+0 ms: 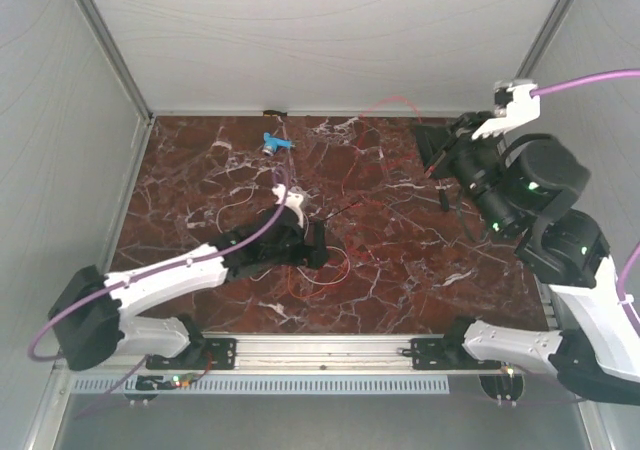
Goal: Zip-tie the wires
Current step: Pick up the cable at the center of the board, then move the cable to the center of the board.
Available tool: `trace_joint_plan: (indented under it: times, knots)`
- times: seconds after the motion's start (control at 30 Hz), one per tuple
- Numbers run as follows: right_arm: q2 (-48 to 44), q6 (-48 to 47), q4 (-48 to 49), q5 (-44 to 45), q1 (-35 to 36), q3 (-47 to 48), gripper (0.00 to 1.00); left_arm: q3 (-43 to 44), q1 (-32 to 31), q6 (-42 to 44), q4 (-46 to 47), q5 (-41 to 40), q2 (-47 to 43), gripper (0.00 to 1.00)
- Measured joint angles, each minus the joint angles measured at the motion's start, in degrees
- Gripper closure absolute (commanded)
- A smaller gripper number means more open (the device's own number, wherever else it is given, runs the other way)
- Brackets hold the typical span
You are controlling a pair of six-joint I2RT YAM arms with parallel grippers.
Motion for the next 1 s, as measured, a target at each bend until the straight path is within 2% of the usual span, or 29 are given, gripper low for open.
trace_joint_plan:
  times: [0.23, 0.53, 0.77, 1.0]
  knots:
    - [-8.09, 1.62, -1.29, 5.38, 0.0, -11.85, 1.0, 9.51, -4.57, -1.64, -0.28, -3.43, 15.87, 0.06]
    - [-16.74, 4.31, -3.45, 10.36, -0.02, -16.22, 1.0, 21.94, -6.51, -4.61, 1.68, -3.8, 33.46, 0.1]
    - [-18.95, 5.75, -5.55, 11.41, -0.02, -20.28, 1.0, 23.85, -6.78, -5.62, 1.75, -4.85, 38.99, 0.27]
    - [-20.65, 7.28, -6.69, 11.54, -0.02, -23.08, 1.0, 23.04, -6.86, -6.19, 0.72, -10.01, 39.1, 0.62]
